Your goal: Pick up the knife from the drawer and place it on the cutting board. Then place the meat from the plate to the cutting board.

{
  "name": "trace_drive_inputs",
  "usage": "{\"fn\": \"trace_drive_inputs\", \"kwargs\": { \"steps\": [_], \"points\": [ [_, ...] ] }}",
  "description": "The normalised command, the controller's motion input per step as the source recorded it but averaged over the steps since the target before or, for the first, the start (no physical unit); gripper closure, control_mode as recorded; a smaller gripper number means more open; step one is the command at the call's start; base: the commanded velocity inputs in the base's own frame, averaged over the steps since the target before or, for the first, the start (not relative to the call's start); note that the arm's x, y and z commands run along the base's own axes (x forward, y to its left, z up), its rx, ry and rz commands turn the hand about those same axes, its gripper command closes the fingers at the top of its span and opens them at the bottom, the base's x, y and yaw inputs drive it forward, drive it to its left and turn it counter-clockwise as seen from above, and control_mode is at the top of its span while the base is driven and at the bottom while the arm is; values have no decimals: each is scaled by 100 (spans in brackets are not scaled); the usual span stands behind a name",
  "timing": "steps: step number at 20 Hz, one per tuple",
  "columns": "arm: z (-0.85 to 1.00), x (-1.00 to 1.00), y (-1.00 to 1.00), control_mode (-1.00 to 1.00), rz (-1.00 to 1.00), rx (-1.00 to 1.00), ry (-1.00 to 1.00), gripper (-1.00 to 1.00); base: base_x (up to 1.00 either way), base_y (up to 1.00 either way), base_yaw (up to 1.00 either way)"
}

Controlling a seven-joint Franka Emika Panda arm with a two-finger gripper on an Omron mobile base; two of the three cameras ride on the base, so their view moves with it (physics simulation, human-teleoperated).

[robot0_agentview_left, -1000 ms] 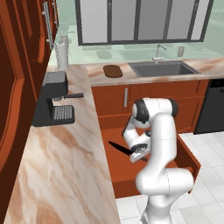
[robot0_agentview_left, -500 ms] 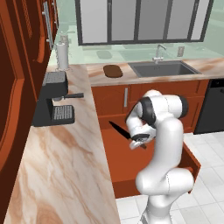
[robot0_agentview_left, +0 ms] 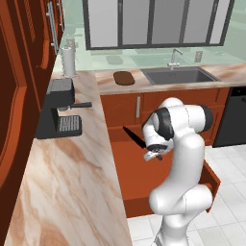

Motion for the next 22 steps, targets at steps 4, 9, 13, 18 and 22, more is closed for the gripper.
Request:
{"fn": "trace_drive_inputs", "kwargs": {
  "steps": [4,9,13,18,22],
  "points": [
    [58,-1,0,-100,0,2,-16,100,0,0,0],
    [96,0,0,-100,0,0,-8,100,0,0,0],
    [58,-2,0,-100,0,-1,-1,100,0,0,0],
    [47,-5,0,-100,0,0,-15,100,0,0,0],
    [100,0,4,-100,0,0,0,100,0,0,0]
  ]
}}
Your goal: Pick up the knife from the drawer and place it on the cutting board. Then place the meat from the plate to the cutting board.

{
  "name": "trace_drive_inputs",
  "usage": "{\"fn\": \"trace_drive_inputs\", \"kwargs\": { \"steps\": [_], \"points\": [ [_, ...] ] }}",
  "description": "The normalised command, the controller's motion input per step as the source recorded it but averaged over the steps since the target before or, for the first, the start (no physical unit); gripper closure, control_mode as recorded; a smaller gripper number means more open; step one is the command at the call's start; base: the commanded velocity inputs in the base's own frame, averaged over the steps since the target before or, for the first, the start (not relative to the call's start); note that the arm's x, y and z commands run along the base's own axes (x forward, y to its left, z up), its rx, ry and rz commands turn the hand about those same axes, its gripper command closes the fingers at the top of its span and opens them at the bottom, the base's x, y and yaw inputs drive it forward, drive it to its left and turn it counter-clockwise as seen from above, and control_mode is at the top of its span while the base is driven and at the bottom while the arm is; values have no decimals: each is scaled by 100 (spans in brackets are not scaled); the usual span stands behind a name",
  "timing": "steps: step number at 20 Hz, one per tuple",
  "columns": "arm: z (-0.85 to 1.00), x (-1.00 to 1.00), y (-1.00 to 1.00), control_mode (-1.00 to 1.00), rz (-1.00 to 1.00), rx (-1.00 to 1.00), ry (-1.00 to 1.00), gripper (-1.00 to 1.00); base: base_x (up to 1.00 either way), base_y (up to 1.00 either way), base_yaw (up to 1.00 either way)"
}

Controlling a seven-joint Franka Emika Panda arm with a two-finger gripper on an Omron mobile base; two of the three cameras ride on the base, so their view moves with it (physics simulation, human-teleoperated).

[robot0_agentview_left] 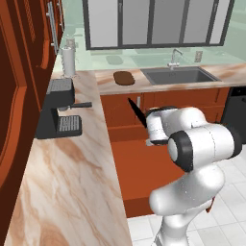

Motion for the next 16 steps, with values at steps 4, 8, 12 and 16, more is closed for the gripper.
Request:
{"fn": "trace_drive_inputs", "kwargs": {
  "steps": [4,8,12,16],
  "points": [
    [100,0,0,-100,-3,0,7,100,0,0,0],
    [98,-2,-4,-100,-9,0,23,100,0,0,0],
    [100,-6,-13,-100,-12,0,30,100,0,0,0],
    [100,0,-10,-100,-13,0,38,100,0,0,0]
  ]
}}
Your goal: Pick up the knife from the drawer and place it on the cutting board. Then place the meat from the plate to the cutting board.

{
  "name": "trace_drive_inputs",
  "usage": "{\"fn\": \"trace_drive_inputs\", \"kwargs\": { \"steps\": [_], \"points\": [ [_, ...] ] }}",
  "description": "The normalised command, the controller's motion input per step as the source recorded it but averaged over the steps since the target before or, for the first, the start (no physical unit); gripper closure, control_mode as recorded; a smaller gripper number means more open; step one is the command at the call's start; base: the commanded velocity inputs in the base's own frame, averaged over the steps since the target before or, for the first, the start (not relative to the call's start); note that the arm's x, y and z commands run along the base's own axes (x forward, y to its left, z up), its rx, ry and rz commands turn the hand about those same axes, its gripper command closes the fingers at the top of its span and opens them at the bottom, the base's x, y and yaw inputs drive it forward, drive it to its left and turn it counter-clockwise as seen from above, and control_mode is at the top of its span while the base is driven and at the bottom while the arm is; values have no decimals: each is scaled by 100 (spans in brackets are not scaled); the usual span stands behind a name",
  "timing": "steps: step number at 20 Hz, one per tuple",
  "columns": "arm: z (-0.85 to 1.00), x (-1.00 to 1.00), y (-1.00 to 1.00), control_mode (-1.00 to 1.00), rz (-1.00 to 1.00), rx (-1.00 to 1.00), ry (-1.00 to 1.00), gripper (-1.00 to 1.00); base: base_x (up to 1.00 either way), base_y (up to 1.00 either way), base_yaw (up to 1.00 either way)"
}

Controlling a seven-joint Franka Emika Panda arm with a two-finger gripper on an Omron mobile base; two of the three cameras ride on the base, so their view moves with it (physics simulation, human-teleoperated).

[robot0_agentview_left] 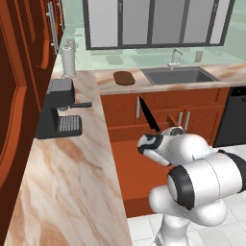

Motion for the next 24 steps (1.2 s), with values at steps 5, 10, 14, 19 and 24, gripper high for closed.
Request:
{"fn": "trace_drive_inputs", "kwargs": {
  "steps": [5,10,14,19,24],
  "points": [
    [100,0,-8,-100,-10,0,36,100,0,0,0],
    [97,10,0,-100,-5,0,33,100,0,0,0],
    [6,1,0,-100,0,0,1,100,0,0,0],
    [34,-33,-1,-100,0,0,2,100,0,0,0],
    [8,-56,0,-100,0,-1,-6,100,0,0,0]
  ]
}}
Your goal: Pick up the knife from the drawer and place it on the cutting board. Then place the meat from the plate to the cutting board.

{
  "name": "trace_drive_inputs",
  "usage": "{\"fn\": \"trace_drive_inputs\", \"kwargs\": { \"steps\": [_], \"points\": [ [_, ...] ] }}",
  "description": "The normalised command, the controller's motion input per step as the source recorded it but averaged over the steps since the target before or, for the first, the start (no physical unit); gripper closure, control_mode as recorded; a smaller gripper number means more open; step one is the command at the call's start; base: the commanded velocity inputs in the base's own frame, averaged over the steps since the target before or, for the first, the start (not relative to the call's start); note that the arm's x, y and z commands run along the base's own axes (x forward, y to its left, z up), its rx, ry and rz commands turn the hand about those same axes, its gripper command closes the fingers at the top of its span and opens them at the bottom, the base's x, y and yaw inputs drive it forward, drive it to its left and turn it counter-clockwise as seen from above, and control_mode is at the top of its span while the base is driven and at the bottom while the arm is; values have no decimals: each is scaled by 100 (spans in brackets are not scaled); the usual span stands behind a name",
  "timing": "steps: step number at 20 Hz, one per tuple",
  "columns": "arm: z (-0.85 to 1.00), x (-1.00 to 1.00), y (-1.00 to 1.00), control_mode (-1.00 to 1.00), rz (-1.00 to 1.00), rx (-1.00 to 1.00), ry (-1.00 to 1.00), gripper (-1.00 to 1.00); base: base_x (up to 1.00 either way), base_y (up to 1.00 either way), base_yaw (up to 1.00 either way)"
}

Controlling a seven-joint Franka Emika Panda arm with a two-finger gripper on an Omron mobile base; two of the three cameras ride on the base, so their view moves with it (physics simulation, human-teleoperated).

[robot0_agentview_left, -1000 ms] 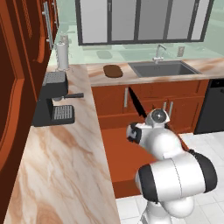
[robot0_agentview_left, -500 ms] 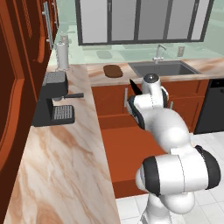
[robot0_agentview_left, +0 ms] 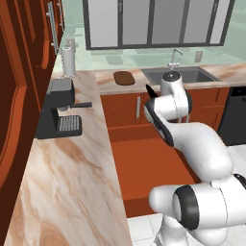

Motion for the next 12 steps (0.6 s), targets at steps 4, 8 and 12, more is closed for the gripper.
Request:
{"fn": "trace_drive_inputs", "kwargs": {
  "steps": [4,8,12],
  "points": [
    [0,-3,0,-100,0,0,-1,100,0,0,0],
    [2,-29,-5,-100,0,3,-14,100,0,0,0],
    [0,-47,-22,-100,0,0,-20,100,0,0,0]
  ]
}}
